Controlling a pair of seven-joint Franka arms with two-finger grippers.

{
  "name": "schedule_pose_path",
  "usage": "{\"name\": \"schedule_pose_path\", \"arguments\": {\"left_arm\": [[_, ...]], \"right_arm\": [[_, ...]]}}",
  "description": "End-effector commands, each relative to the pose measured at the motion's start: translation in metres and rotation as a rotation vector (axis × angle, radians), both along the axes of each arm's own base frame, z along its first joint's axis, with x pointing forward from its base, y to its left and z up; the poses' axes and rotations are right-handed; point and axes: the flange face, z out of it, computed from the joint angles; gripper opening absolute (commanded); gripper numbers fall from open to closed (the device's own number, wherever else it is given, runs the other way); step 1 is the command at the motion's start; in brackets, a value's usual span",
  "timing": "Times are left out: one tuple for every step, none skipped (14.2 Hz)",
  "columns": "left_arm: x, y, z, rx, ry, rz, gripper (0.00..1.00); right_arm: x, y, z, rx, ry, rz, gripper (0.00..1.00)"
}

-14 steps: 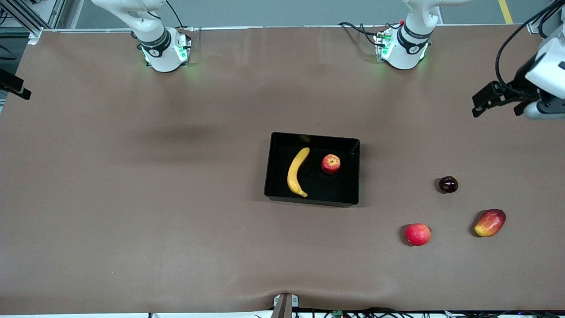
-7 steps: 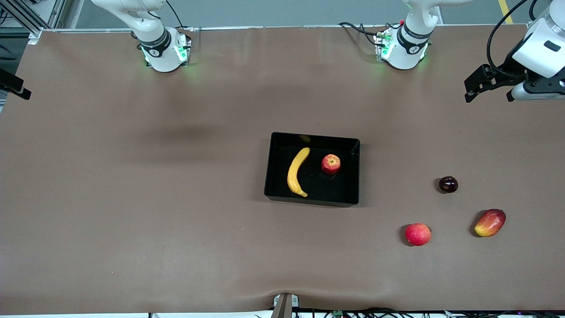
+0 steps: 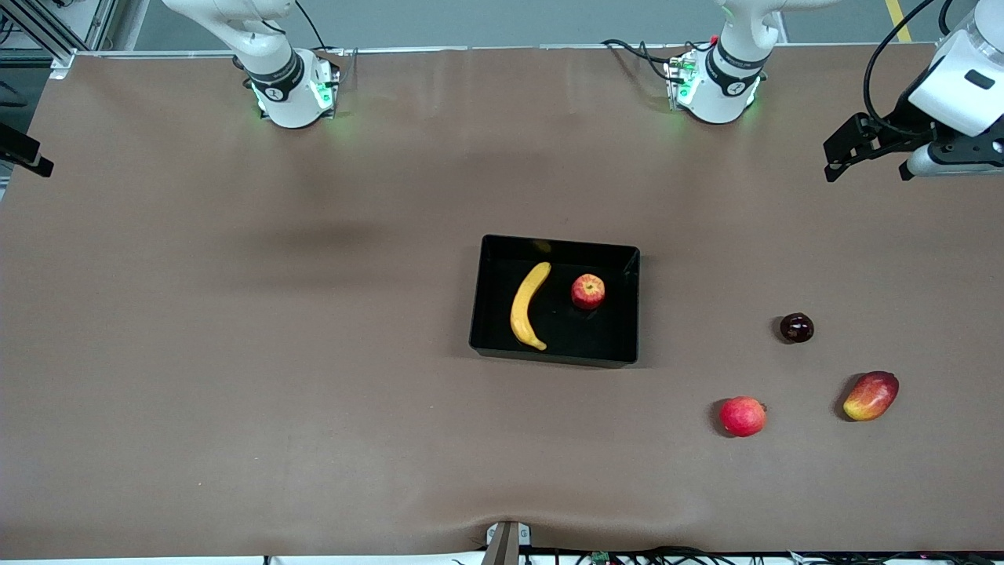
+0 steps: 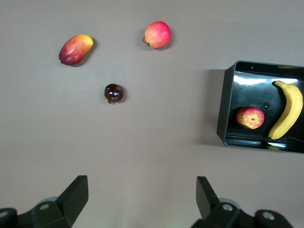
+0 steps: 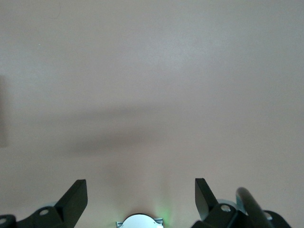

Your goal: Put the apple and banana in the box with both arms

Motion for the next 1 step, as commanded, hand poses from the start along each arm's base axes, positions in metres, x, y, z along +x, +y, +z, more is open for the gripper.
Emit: {"name": "schedule_pose_path", "arguments": {"left_arm": [[-0.0056,-0.0015,0.0105,-0.003,-0.019,-0.006,1.00]], "right_arm": [[-0.0011,-0.0039,0.0009,0.022,0.000,-0.002,1.00]]}}
